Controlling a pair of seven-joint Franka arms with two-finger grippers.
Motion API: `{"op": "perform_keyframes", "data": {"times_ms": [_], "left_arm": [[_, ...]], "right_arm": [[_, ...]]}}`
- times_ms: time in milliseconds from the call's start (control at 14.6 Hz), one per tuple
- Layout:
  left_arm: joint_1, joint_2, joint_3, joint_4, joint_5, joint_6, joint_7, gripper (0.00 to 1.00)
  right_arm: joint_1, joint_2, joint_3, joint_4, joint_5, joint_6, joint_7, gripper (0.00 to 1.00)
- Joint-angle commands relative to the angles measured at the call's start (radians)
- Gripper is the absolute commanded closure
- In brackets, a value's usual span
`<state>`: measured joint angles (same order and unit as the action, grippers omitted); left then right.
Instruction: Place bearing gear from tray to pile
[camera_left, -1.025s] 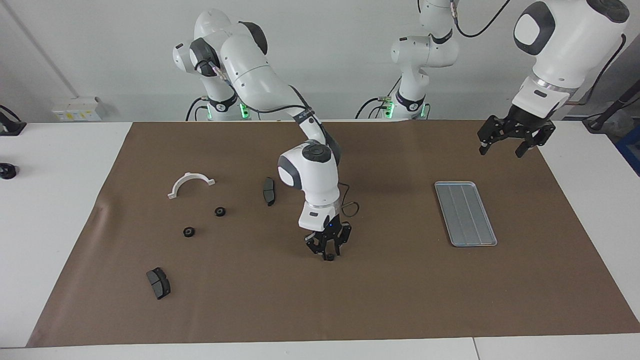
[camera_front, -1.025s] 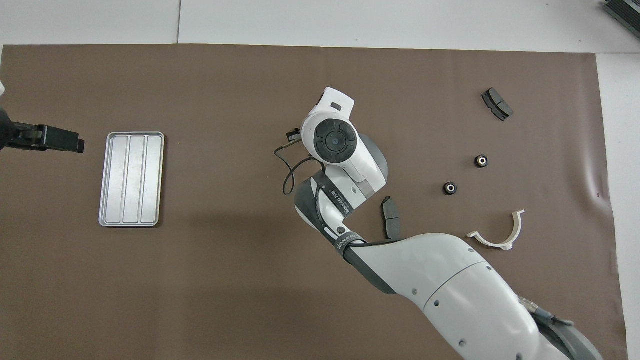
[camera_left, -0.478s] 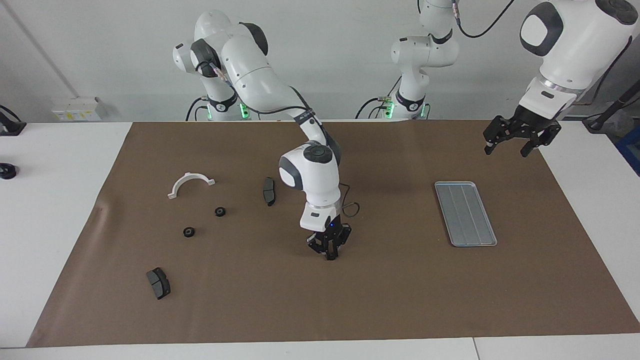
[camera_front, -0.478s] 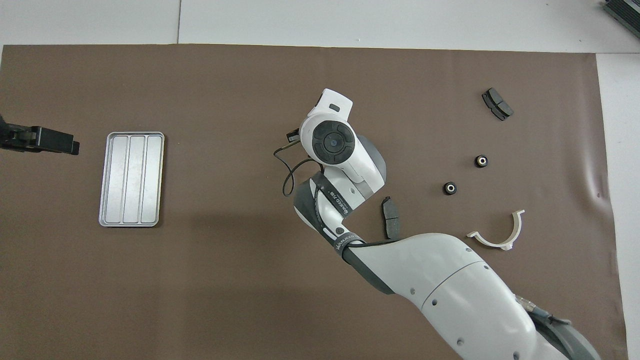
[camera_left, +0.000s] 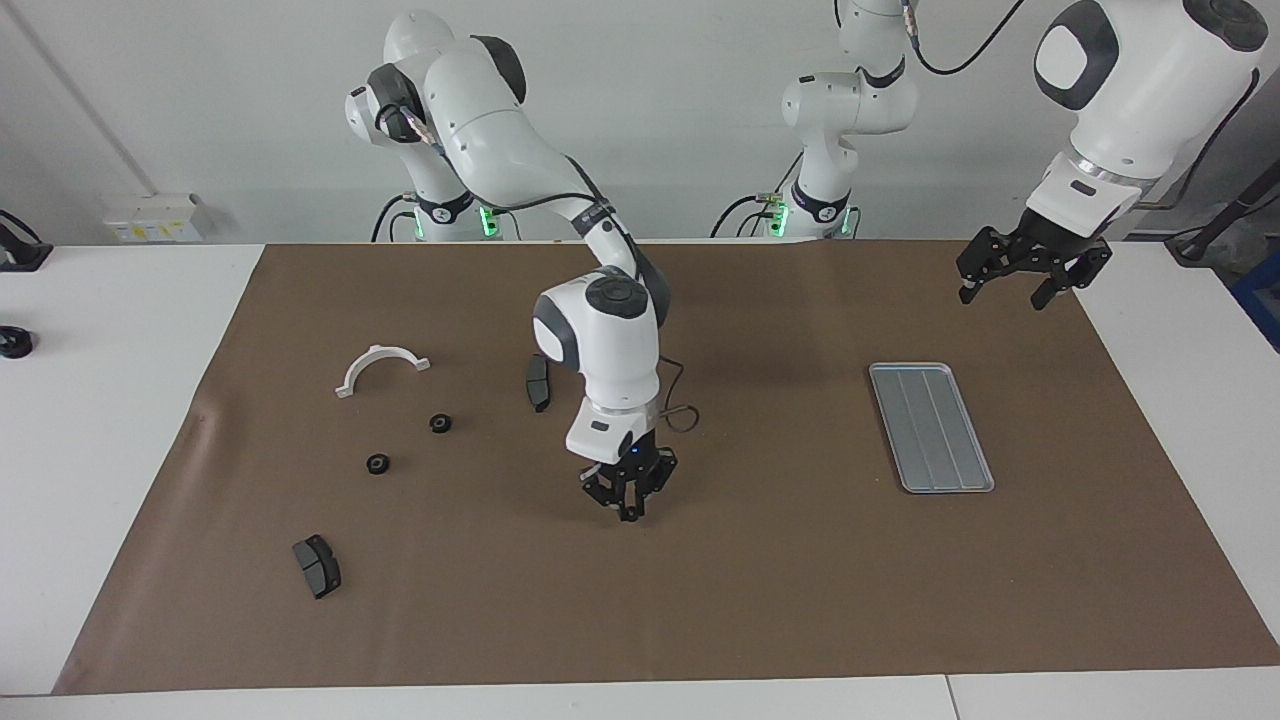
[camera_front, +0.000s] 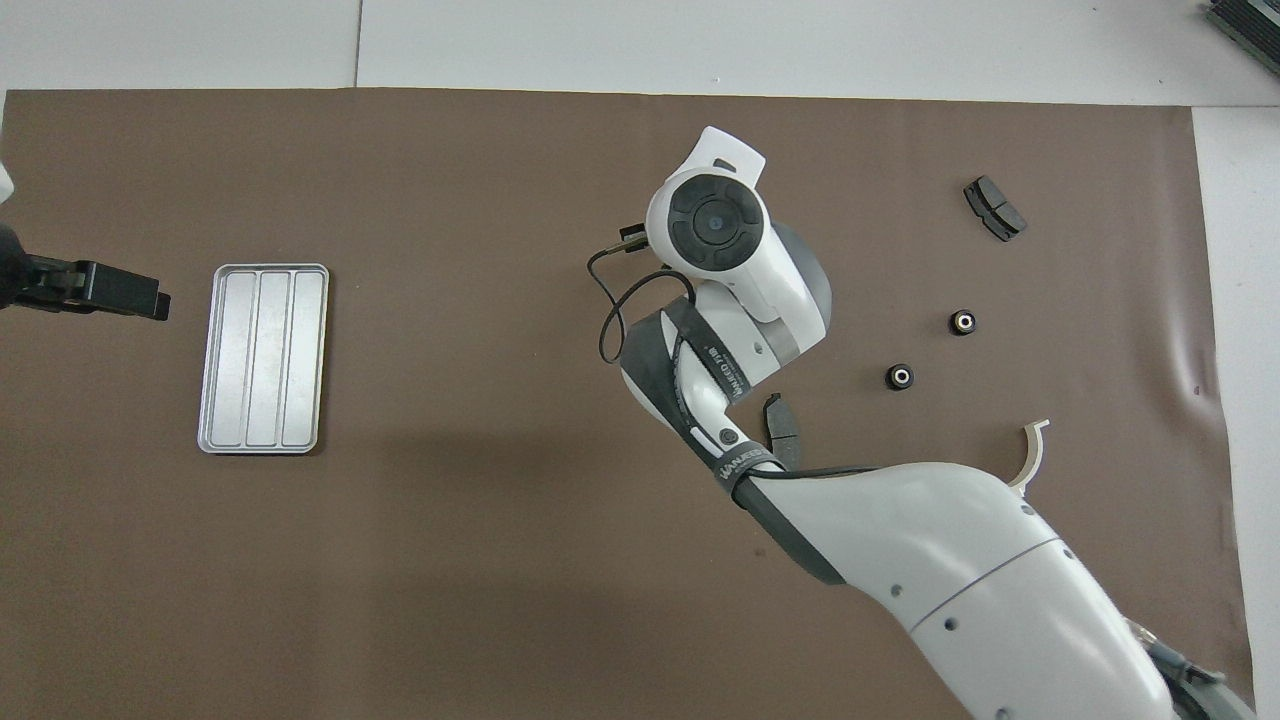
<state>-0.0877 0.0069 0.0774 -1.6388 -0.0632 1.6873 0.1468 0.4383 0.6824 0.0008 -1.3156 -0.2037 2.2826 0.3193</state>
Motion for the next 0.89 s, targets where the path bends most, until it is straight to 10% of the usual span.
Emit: {"op": "perform_keyframes", "data": {"times_ms": [0, 478, 820], "left_arm": [[0.074, 0.001, -0.078, 0.022, 0.013, -0.055, 0.014, 0.0], [0.123, -0.005, -0.131, 0.014, 0.014, -0.104, 0.013, 0.0], [0.089, -0.01, -0.123, 0.02, 0.088, -0.124, 0.017, 0.0]], "right_arm": [[-0.119, -0.179, 0.022, -0.173, -0.003, -0.084, -0.115, 1.0], [-0.309, -0.284, 0.024, -0.523, 0.162, 0.131, -0.293, 1.0], [-0.339, -0.271, 0.024, -0.567, 0.164, 0.166, -0.302, 0.98]]}}
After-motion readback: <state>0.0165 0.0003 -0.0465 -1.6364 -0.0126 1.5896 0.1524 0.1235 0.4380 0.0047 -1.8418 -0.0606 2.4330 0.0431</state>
